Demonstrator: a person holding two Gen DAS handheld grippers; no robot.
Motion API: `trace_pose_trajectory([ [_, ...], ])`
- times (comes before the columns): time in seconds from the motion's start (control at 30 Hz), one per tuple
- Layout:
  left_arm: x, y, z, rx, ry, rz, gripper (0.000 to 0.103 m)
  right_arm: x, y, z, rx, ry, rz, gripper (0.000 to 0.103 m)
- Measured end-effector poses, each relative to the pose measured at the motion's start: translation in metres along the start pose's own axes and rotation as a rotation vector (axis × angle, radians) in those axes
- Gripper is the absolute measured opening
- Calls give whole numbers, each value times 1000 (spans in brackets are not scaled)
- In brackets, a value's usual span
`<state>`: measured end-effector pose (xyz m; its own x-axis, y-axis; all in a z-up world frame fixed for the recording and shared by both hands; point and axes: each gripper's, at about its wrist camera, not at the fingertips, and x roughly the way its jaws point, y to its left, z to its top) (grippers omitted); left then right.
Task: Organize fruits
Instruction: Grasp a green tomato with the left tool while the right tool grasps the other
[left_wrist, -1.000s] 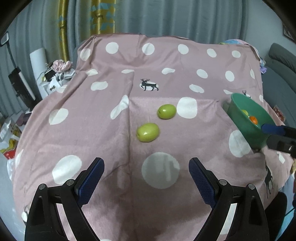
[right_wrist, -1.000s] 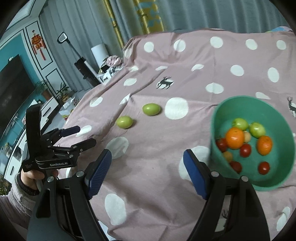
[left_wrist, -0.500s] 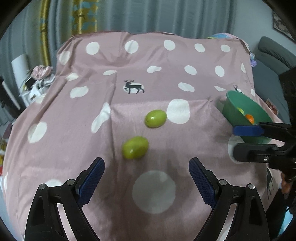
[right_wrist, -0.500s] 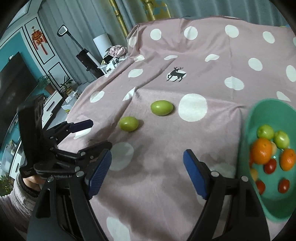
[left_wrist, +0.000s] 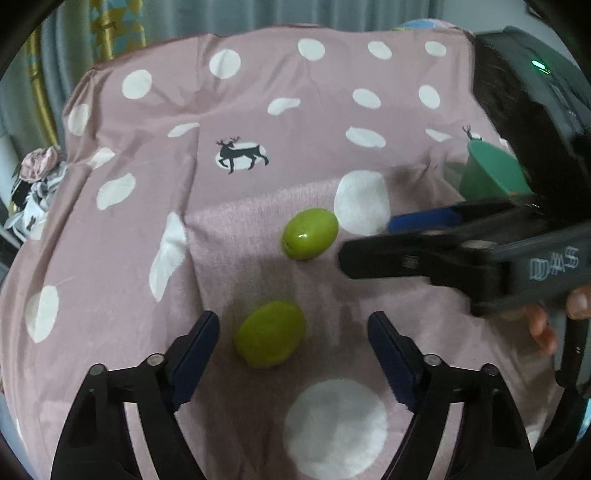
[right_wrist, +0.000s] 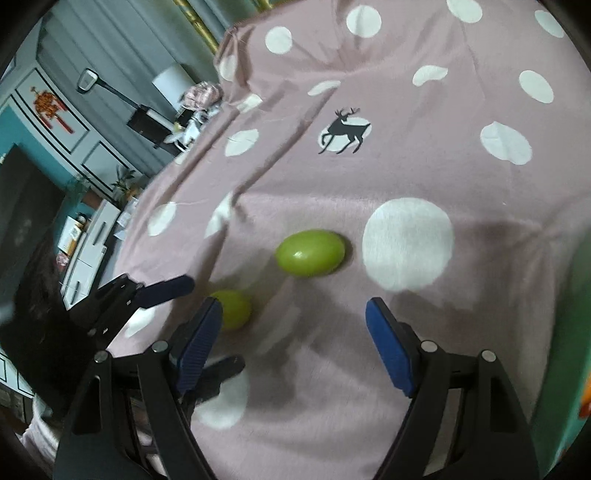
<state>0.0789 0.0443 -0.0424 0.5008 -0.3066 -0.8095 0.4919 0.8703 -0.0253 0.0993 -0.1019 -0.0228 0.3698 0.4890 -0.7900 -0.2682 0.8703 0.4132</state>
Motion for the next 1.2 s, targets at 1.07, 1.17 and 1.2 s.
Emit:
trace_pose_trajectory([
  [1.07,13,8,-2,-43,49,21,42,12,7,18,-84,-47,19,53],
  [1.17,1,5,-3,-61,28,35,42,-8,11,9,-83,-83,50,53],
  [1.2,-6,3,-3,-70,15,37,42,-15,12,5,-83,-91,57,53],
])
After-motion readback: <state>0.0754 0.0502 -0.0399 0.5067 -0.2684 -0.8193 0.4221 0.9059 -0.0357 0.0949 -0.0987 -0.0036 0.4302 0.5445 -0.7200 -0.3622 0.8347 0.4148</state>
